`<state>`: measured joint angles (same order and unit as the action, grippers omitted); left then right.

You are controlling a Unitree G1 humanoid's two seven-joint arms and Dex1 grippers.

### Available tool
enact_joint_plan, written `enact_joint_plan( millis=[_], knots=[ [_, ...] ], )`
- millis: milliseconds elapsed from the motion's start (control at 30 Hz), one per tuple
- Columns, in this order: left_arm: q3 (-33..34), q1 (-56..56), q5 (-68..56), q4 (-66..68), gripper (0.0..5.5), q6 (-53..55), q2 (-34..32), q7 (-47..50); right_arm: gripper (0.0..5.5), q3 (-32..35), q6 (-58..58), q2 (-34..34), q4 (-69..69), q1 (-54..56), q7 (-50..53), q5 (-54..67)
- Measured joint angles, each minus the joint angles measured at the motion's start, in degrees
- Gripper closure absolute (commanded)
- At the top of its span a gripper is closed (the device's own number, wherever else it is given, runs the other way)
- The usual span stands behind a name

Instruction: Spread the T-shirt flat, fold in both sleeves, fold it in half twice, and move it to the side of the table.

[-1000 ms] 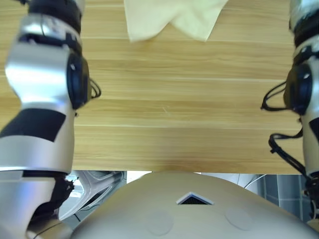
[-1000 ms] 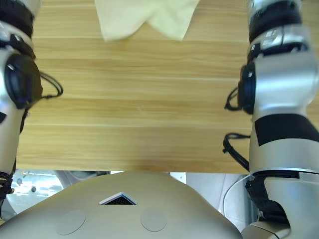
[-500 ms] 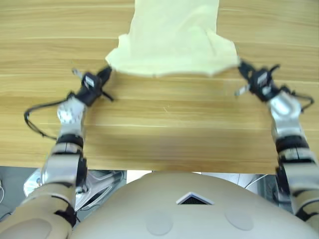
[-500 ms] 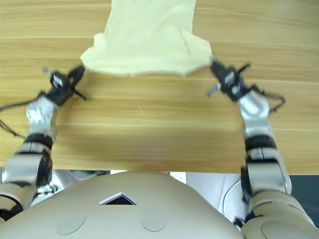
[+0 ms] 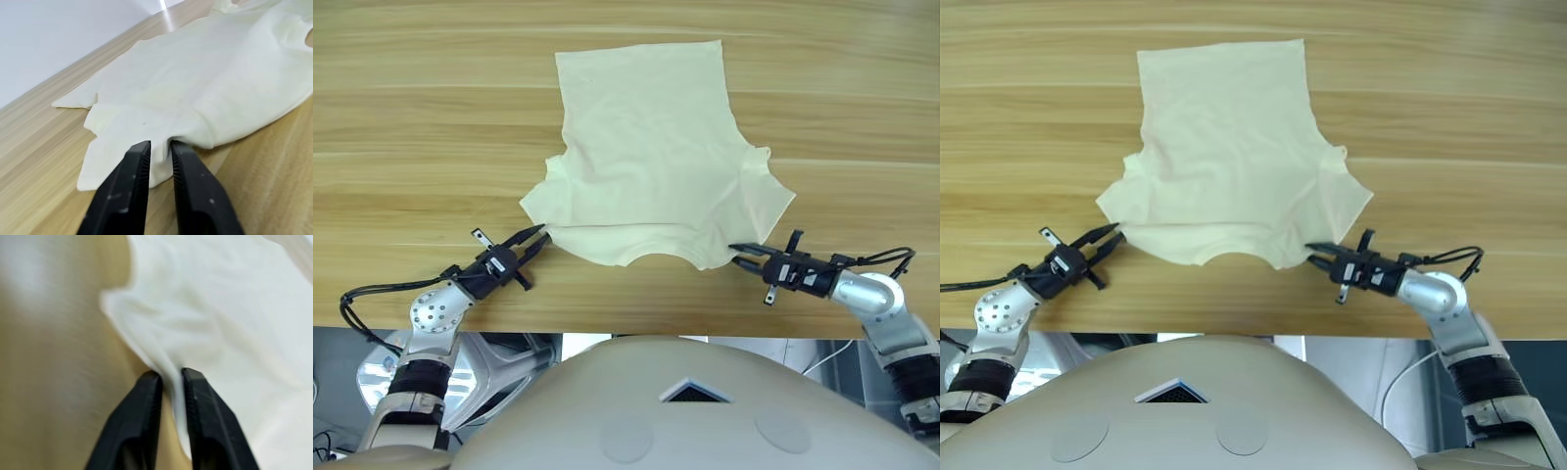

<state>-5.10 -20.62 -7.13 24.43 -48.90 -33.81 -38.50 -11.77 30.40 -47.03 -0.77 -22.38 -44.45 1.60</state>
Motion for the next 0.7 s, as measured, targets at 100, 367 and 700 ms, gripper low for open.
enact_joint_plan(
  millis=[100,367,700],
  knots=[
    [0.6,-3.27,-2.23,-1.31,3.78,0.62,0.07,-0.31,3.65,2.24,-3.26,-1.12,5.35,-3.02,-0.89,3.64],
    [4.28,-9.33,-17.56,-3.51,2.49,4.52,0.42,-8.67,2.85,11.85,-7.3,-0.99,16.45,-7.28,-1.26,14.31],
    [12.62,13.87,-20.59,-6.13,2.16,20.76,9.64,7.28,2.85,3.78,-5.0,15.37,-12.2,26.6,9.4,-3.12]
  ],
)
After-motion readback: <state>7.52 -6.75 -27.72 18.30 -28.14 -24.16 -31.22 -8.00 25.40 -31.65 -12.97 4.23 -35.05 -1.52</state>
